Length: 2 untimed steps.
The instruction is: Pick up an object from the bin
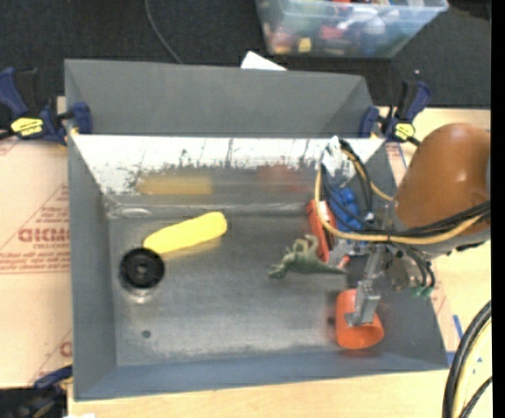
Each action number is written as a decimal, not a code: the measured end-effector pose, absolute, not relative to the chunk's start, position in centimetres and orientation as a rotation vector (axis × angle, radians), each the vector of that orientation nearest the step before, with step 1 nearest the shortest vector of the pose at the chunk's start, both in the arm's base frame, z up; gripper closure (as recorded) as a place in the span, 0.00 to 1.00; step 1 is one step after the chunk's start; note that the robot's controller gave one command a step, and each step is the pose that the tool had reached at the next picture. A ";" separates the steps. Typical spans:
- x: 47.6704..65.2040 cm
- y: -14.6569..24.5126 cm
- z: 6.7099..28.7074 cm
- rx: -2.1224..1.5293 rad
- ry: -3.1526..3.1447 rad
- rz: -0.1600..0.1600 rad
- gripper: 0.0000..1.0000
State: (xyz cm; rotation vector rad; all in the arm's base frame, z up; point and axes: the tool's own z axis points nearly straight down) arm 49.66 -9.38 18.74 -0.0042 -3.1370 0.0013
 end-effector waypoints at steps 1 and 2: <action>49.8 -9.4 19.2 0.002 -3.145 0.004 0.00; 60.4 -9.2 8.9 0.311 -3.136 0.008 0.00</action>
Offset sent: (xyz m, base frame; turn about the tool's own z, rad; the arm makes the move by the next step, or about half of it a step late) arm 0.1172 0.0043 -0.1174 -0.2268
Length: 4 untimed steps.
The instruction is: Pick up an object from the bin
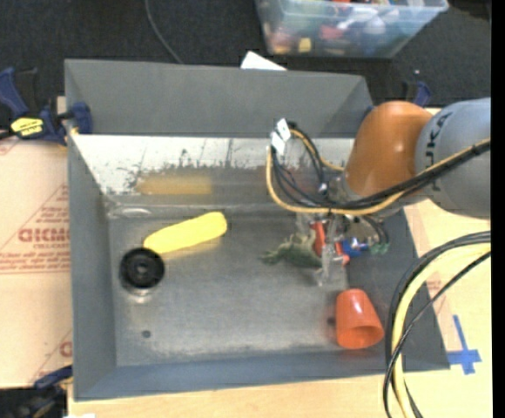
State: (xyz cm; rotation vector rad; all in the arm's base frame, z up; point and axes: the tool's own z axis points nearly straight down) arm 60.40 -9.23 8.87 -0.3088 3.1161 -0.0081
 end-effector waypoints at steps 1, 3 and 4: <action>59.9 -7.7 14.1 0.214 3.120 -0.005 0.00; 63.7 -7.9 7.2 -0.158 3.108 -0.013 0.00; 62.3 -9.1 7.2 -0.325 3.101 -0.012 1.00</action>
Offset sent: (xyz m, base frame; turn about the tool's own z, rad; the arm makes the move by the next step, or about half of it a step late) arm 0.0164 0.0019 -0.0183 -0.0221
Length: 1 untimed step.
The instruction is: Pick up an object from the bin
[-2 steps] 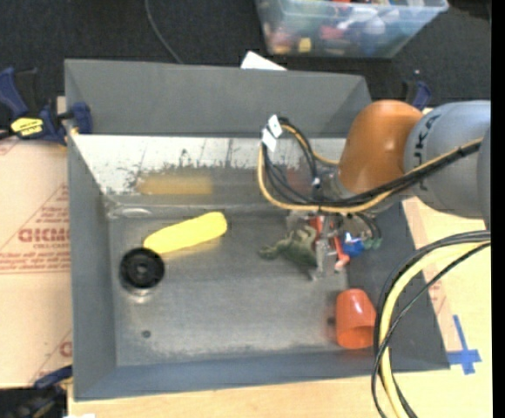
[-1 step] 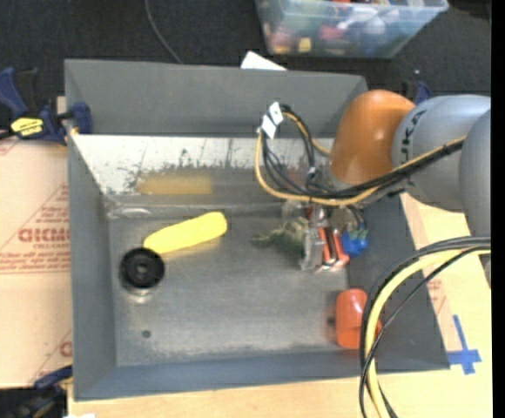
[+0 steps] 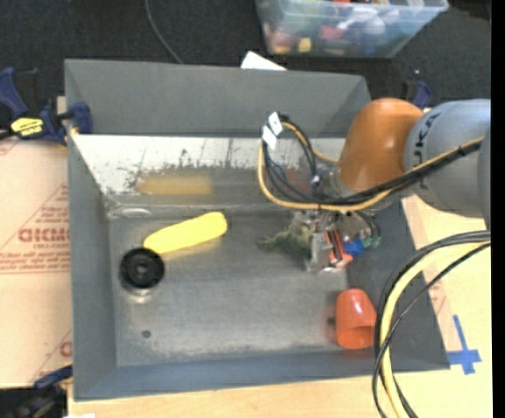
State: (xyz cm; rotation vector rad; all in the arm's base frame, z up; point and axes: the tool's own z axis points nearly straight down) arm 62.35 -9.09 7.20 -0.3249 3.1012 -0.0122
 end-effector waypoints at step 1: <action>62.3 -9.1 7.2 -0.325 3.101 -0.012 1.00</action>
Offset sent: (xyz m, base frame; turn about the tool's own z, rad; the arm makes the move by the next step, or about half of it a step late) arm 0.0000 0.0000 0.0481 0.0000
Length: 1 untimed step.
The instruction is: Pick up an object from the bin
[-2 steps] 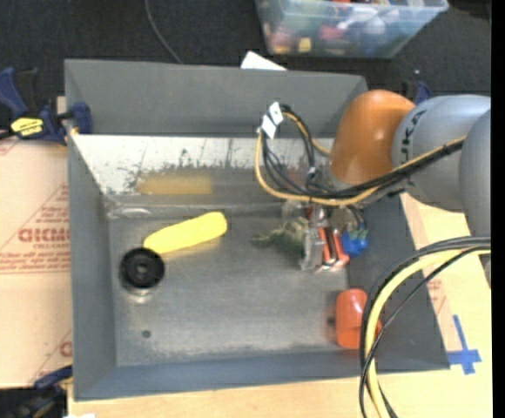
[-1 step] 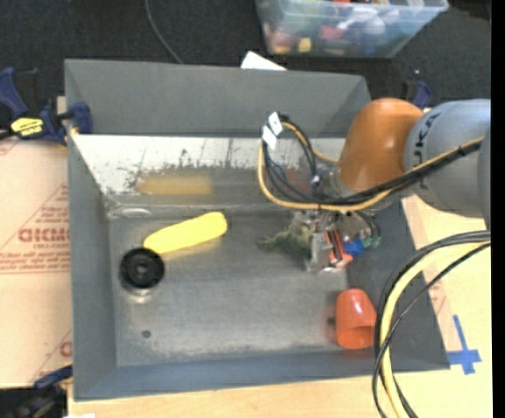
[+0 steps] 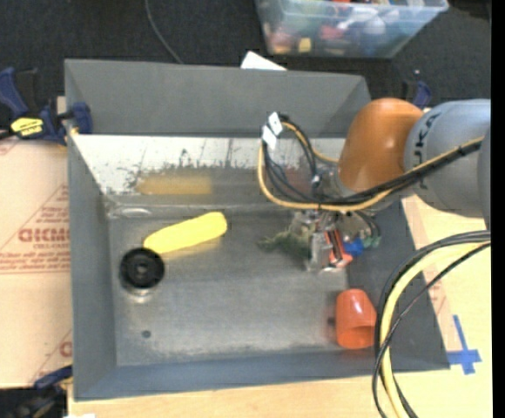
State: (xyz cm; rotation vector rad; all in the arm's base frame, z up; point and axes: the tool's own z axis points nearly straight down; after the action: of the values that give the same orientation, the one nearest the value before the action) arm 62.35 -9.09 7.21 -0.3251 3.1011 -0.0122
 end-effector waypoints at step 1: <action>62.2 -9.2 10.1 -0.325 3.104 -0.014 1.00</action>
Offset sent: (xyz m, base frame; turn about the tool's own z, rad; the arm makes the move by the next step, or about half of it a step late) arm -0.0017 0.0000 0.1186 -0.0004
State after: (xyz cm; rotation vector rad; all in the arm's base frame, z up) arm 62.25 -9.16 10.13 -0.3254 3.1040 -0.0137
